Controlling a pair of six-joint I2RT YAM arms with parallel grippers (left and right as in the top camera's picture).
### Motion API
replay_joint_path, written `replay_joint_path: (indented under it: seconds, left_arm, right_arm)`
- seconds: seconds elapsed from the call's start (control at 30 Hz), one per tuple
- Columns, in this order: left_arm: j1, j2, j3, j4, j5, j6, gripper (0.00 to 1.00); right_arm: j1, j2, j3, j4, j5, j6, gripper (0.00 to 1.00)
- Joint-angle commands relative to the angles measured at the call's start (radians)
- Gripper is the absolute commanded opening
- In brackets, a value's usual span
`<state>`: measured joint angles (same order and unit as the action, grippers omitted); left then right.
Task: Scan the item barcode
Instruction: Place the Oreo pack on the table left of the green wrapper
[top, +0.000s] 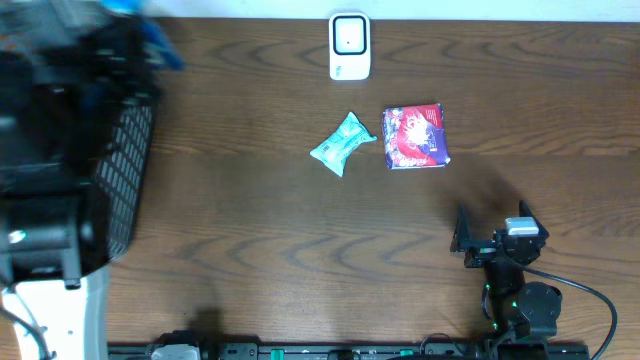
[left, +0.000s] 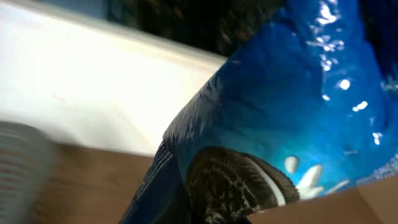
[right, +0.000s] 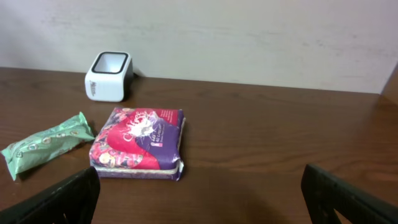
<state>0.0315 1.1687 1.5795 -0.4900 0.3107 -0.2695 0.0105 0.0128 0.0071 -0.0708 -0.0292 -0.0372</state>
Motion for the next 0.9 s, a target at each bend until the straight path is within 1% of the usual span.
replay_joint_path:
  seconds: [0.0, 0.07, 0.1, 0.17, 0.2, 0.27, 0.4, 0.47, 0.63, 0.77, 0.8, 0.83, 0.87]
  left_arm:
    - [-0.152, 0.069, 0.010, -0.044, -0.192, -0.043, 0.07]
    - [-0.217, 0.115, 0.010, -0.085, -0.278, -0.051, 0.07]
    - [-0.245, 0.142, 0.010, -0.109, -0.329, -0.075, 0.07]
    - [-0.294, 0.207, 0.010, -0.167, -0.430, -0.170, 0.07]
    - [-0.312, 0.239, 0.010, -0.190, -0.455, -0.216, 0.07]
    - [-0.346, 0.325, 0.010, -0.223, -0.461, -0.285, 0.07]
    - [-0.394, 0.483, 0.010, -0.235, -0.461, -0.375, 0.07]
    - [-0.424, 0.583, 0.010, -0.236, -0.461, -0.460, 0.07]
    - [-0.476, 0.742, 0.010, -0.231, -0.461, -0.629, 0.07]
    - [-0.512, 0.827, 0.010, -0.230, -0.432, -0.686, 0.07]
    - [-0.518, 0.840, 0.010, -0.226, -0.422, -0.687, 0.11]
    - [-0.525, 0.852, 0.010, -0.222, -0.420, -0.686, 0.30]
    - [-0.530, 0.856, 0.010, -0.220, -0.420, -0.686, 0.46]
  right_arm:
    - [0.003, -0.004, -0.002, -0.004, 0.001, -0.002, 0.99]
    - [0.003, -0.004, -0.002, -0.004, 0.001, -0.002, 0.99]
    - [0.003, -0.004, -0.002, -0.004, 0.001, -0.002, 0.99]
    - [0.003, -0.004, -0.002, -0.004, 0.001, -0.002, 0.99]
    - [0.002, -0.004, -0.002, -0.004, 0.001, -0.002, 0.99]
    - [0.003, -0.004, -0.002, -0.004, 0.001, -0.002, 0.99]
    - [0.003, -0.004, -0.002, -0.004, 0.001, -0.002, 0.99]
    - [0.003, -0.004, -0.002, -0.004, 0.001, -0.002, 0.99]
    - [0.003, -0.004, -0.002, -0.004, 0.001, -0.002, 0.99]
    - [0.003, -0.004, -0.002, -0.004, 0.001, -0.002, 0.99]
    - [0.003, -0.004, -0.002, -0.004, 0.001, -0.002, 0.99]
    - [0.003, -0.004, -0.002, -0.004, 0.001, -0.002, 0.99]
    - [0.003, -0.004, -0.002, -0.004, 0.001, -0.002, 0.99]
